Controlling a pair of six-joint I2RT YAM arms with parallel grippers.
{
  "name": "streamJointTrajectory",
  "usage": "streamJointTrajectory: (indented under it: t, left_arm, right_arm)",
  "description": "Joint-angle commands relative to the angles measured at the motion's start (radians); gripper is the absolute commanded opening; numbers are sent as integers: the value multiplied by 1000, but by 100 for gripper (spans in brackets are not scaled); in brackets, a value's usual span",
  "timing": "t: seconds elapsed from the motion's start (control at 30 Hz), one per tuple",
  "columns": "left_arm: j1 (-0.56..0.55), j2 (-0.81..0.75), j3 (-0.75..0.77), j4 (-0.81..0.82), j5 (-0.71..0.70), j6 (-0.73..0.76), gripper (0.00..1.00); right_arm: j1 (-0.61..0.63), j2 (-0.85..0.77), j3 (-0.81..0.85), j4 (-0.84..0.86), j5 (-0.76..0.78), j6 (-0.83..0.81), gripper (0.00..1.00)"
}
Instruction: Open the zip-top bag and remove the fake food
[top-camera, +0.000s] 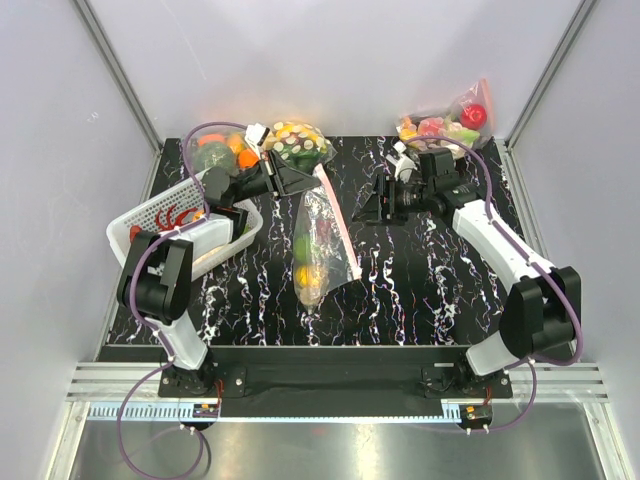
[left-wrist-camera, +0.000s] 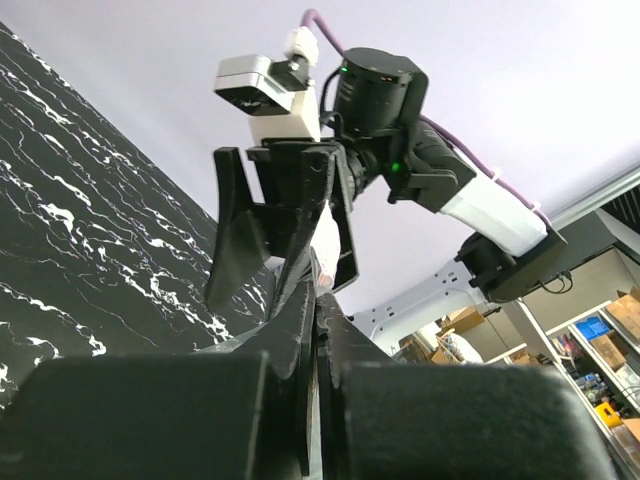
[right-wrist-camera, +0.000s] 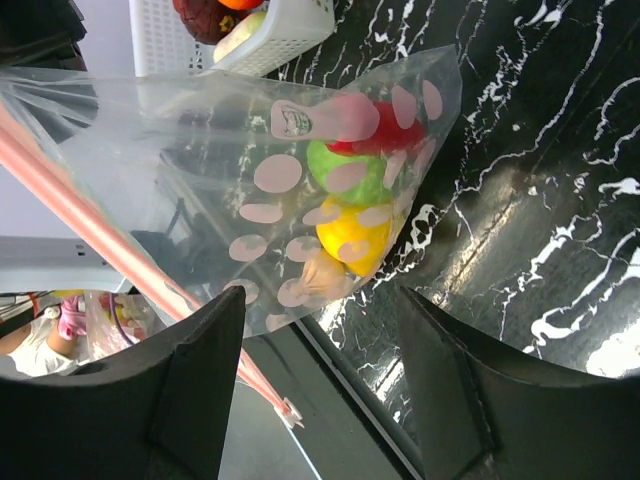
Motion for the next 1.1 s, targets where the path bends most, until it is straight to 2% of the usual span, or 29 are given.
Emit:
streamJointTrajectory:
  t: [0.0, 0.17, 1.07]
  left_arm:
    - [0, -30, -3, 107, 23, 26, 0]
    - [0, -61, 1, -2, 26, 105, 0]
    - [0, -41, -9, 24, 21, 86, 0]
  right_arm:
    - [0, -3, 47, 90, -58, -5, 69]
    - [1, -12, 34, 101, -103, -13, 69]
    - [84, 57, 47, 122, -112, -26, 69]
